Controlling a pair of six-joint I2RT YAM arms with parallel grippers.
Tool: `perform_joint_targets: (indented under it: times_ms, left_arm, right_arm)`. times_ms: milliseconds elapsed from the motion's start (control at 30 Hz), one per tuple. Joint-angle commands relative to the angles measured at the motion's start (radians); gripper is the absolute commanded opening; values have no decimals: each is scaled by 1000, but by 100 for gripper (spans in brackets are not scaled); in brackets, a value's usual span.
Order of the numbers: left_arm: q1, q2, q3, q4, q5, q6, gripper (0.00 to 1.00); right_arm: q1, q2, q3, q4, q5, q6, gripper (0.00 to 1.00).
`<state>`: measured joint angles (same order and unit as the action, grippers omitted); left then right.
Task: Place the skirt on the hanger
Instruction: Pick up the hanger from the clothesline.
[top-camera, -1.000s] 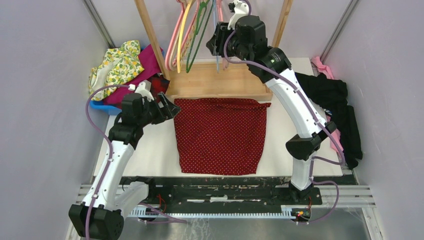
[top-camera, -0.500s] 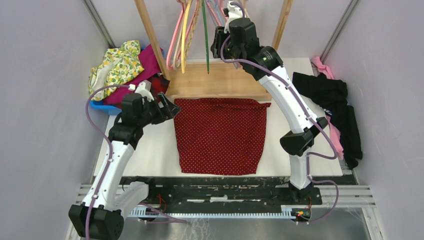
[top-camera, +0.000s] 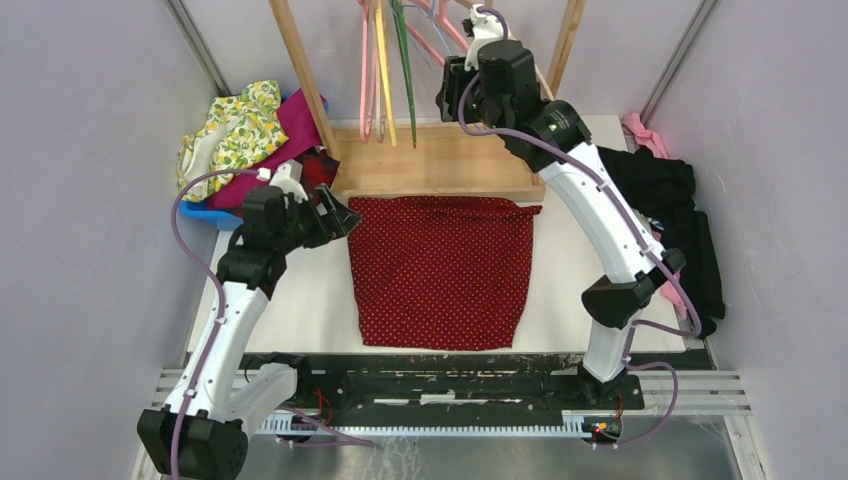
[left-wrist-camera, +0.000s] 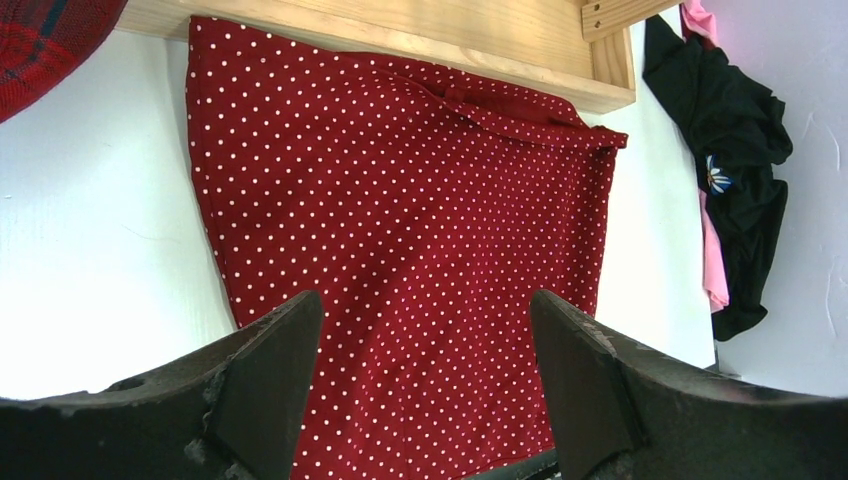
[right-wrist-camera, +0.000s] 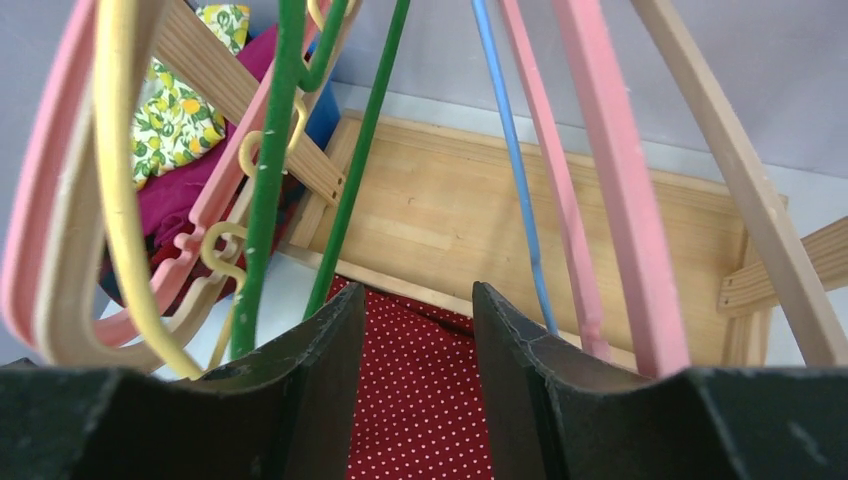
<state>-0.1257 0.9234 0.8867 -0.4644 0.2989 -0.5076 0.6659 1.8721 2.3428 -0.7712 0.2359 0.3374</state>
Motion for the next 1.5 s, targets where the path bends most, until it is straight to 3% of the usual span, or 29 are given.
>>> perform_joint_targets:
  times_ms: [0,433,867,1033,1133,1367,1467]
  left_arm:
    - [5,-8,9,53,37,-15,82]
    - [5,-11,6,56,40,-19,82]
    - [5,12,24,57,36,-8,81]
    - [5,19,41,52,36,-1,81]
    - [6,23,52,48,34,1,81]
    - [5,26,67,36,33,11,81]
    - [5,26,73,32,34,15,81]
  right_arm:
    - [3,-105,-30,81,33,-32,50]
    - [-7,-49,2,67,116,-98,55]
    - [-61,41,87,80,83,-122,56]
    - [-86,58,91,106,49,-121,51]
    - [-100,81,116,109,15,-114,37]
    - [-124,121,153,113,-33,-91,36]
    - [-129,124,146,118,-47,-82,28]
